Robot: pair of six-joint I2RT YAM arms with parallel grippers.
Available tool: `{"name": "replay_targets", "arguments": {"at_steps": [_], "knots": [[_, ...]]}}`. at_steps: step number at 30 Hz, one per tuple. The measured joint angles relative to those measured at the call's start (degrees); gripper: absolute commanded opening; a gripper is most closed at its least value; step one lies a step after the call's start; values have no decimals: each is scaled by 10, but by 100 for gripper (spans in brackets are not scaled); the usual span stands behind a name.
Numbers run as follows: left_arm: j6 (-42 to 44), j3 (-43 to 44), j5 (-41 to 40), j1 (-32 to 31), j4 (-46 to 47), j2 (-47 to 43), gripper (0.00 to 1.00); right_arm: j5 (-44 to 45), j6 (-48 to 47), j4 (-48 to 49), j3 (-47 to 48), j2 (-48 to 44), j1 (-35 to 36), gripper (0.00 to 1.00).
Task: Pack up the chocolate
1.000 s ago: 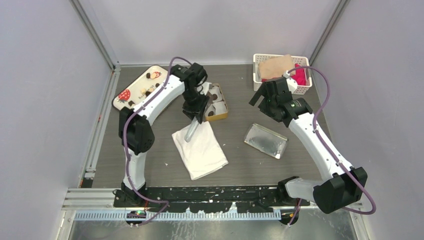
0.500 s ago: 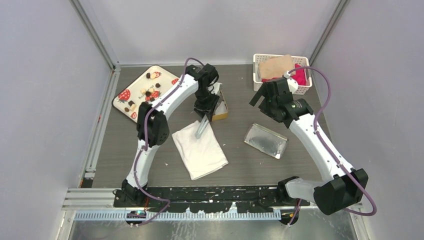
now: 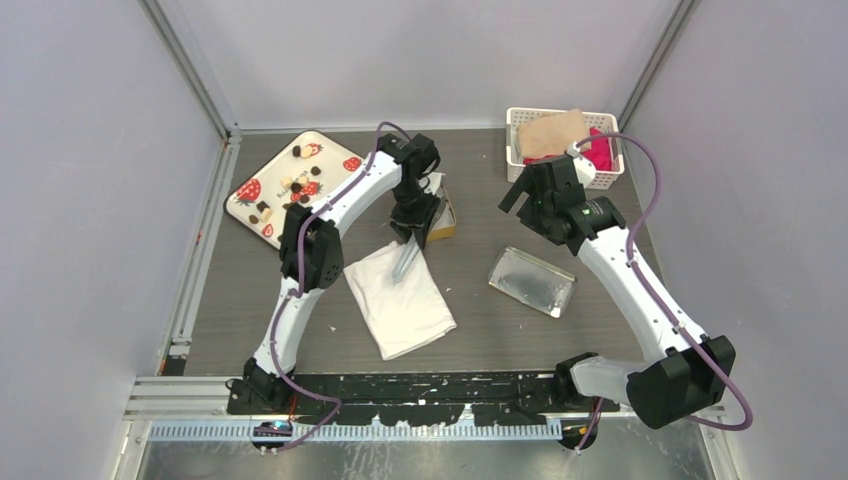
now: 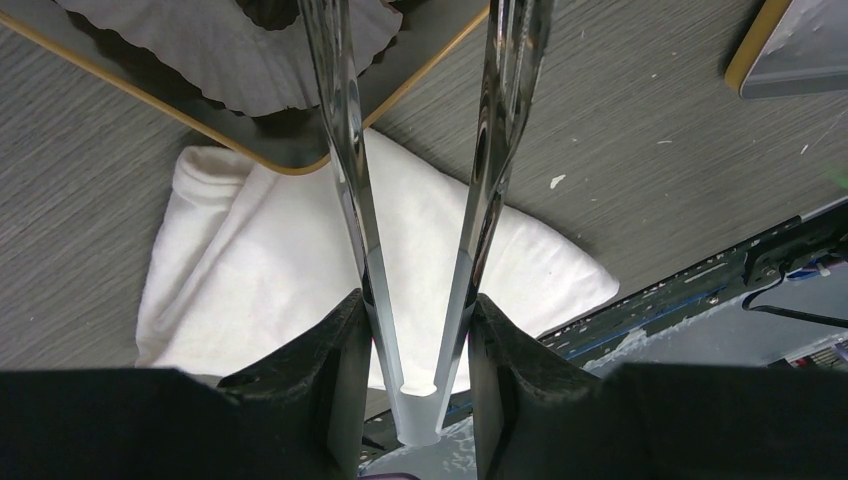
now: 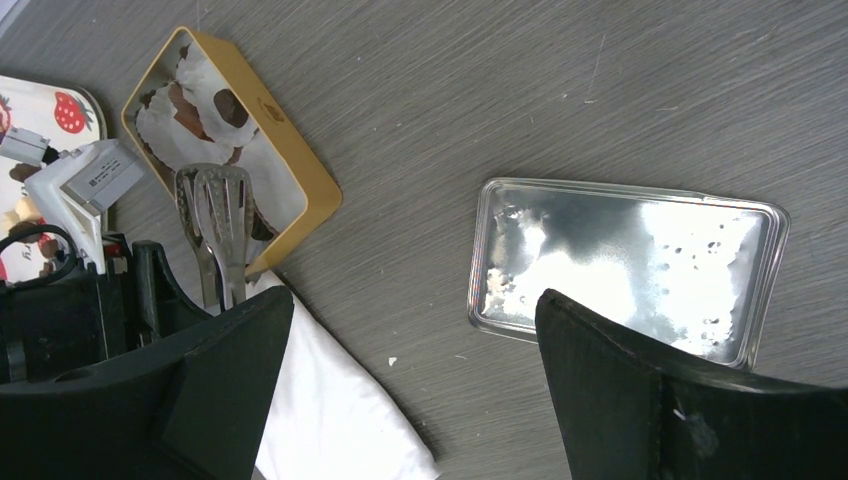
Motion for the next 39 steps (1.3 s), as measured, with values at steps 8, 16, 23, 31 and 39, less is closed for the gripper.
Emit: {"name": "replay_targets", "arguments": {"at_steps": [8, 16, 23, 31, 39], "knots": [[-2, 0, 11, -1, 0, 3, 9, 0, 0, 0, 0, 9, 0, 97], [-4, 0, 16, -1, 0, 21, 14, 0, 0, 0, 0, 9, 0, 97], [-5, 1, 16, -2, 0, 30, 22, 0, 0, 0, 0, 9, 0, 96], [-7, 1, 15, -2, 0, 30, 28, 0, 0, 0, 0, 9, 0, 96], [-7, 1, 16, -2, 0, 30, 33, 0, 0, -2, 0, 9, 0, 96]]}}
